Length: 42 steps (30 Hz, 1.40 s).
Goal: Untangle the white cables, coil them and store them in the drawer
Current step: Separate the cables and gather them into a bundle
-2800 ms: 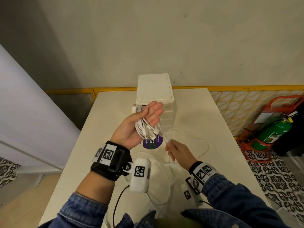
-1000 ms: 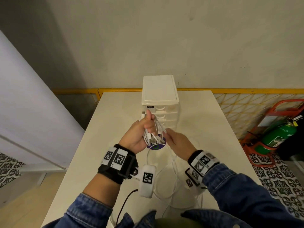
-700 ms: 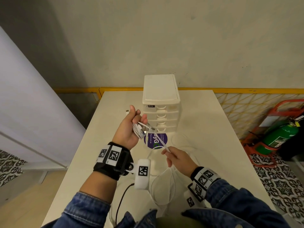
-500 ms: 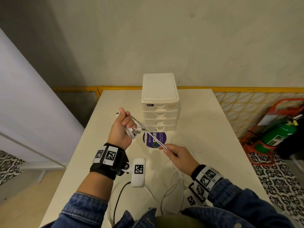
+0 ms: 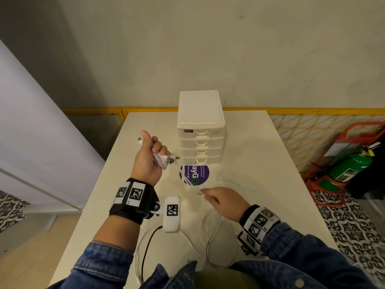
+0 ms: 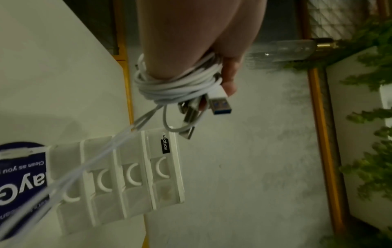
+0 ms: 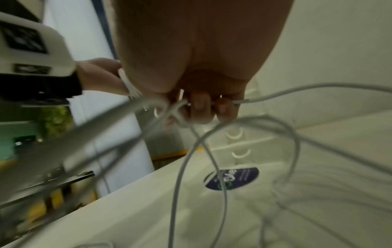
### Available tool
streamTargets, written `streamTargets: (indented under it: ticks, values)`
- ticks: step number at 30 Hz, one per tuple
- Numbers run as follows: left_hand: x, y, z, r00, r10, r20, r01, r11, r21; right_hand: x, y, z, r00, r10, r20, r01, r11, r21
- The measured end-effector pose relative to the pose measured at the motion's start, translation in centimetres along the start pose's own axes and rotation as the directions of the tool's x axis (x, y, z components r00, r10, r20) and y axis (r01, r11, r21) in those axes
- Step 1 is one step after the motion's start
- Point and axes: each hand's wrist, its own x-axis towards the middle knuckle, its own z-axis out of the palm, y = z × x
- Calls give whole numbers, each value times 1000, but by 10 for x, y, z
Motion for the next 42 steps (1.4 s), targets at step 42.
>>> streamTargets:
  ticks: [42]
  values:
    - [-12,49,47,885,-158,437,66,974,217,-21,87,-28,909,406,-99,-389,908,153]
